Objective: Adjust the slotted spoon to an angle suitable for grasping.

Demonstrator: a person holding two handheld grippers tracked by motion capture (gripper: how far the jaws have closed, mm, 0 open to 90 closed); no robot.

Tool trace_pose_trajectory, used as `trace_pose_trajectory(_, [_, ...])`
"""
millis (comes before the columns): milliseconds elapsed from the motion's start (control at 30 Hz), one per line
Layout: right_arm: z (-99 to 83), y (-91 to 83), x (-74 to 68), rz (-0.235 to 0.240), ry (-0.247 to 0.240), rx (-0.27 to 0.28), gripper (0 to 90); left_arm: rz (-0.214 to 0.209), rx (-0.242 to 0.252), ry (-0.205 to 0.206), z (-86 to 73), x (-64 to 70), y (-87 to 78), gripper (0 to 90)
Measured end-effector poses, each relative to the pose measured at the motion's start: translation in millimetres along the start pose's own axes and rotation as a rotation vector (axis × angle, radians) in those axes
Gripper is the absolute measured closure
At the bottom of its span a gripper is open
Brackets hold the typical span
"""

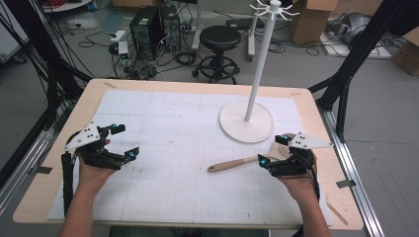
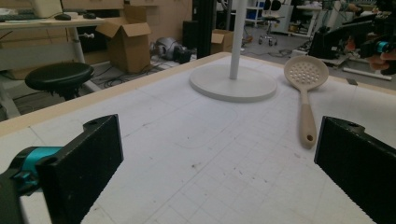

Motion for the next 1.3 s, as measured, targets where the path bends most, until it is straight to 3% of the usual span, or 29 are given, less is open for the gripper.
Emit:
trace_pose_trajectory(100, [0.4, 0.6, -0.2, -0.004, -0.008, -0.004, 7.0, 0.002, 0.001, 0.002, 0.2, -0.5, -0.1, 1.7])
trace_pose_trajectory(133, [0.5, 0.1, 0.2, -0.005, -0.018, -0.012, 17.9, -0.001, 0.003, 0.002, 0.6, 0.3, -0.2, 1.6])
trace_pose_trajectory(333, [-3.7, -1.2, 8.0, -0.043, -0.017, -0.048, 36.6, -0.005, -0.01, 0.004, -1.4, 1.2, 0.7, 1.7])
trace_pose_trajectory(467, [-11.1, 4.2, 15.8, -0.084, -0.025, -0.096, 42.9, -0.004, -0.011, 0.009, -1.2, 0.7, 1.0, 1.7])
trace_pose_trajectory(533, [-20.8, 13.0, 22.2, -0.104, -0.015, -0.159, 52.3, 0.0, -0.01, 0.015, -0.1, 0.1, 0.2, 1.7])
trace_pose_trajectory(667, [-27.8, 22.0, 29.3, -0.135, -0.027, -0.206, 60.9, 0.001, -0.007, 0.014, 1.0, -0.2, -1.2, 1.7])
trace_pose_trajectory(733, [-35.9, 28.8, 34.5, -0.16, -0.028, -0.257, 68.6, -0.001, -0.009, 0.016, 0.9, 0.2, -1.4, 1.7])
trace_pose_trajectory(767, [-35.9, 28.8, 34.5, -0.16, -0.028, -0.257, 68.6, -0.002, -0.014, 0.019, 0.5, 0.5, -1.5, 1.7])
trace_pose_trajectory(800, [-41.9, 31.1, 36.6, -0.176, -0.036, -0.298, 71.2, -0.007, -0.015, 0.02, 0.0, 1.3, -0.7, 1.7])
trace_pose_trajectory(900, [-48.8, 32.2, 38.6, -0.192, -0.056, -0.347, 76.4, -0.012, -0.019, 0.021, -0.5, 1.7, -0.5, 1.7])
trace_pose_trajectory(1300, [-61.6, 35.1, 47.5, -0.214, -0.047, -0.414, 86.1, -0.011, -0.03, 0.025, -2.3, 1.8, 0.0, 1.7])
Point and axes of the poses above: each handheld gripper's, and its own axes: y roughly forward along the jaws, z roughly out of its top, x roughly to its right, the point moved 9 cm from there along y, roughly forward along the jaws, and after that the axes turned 15 degrees about x, right-handed, at the moved point
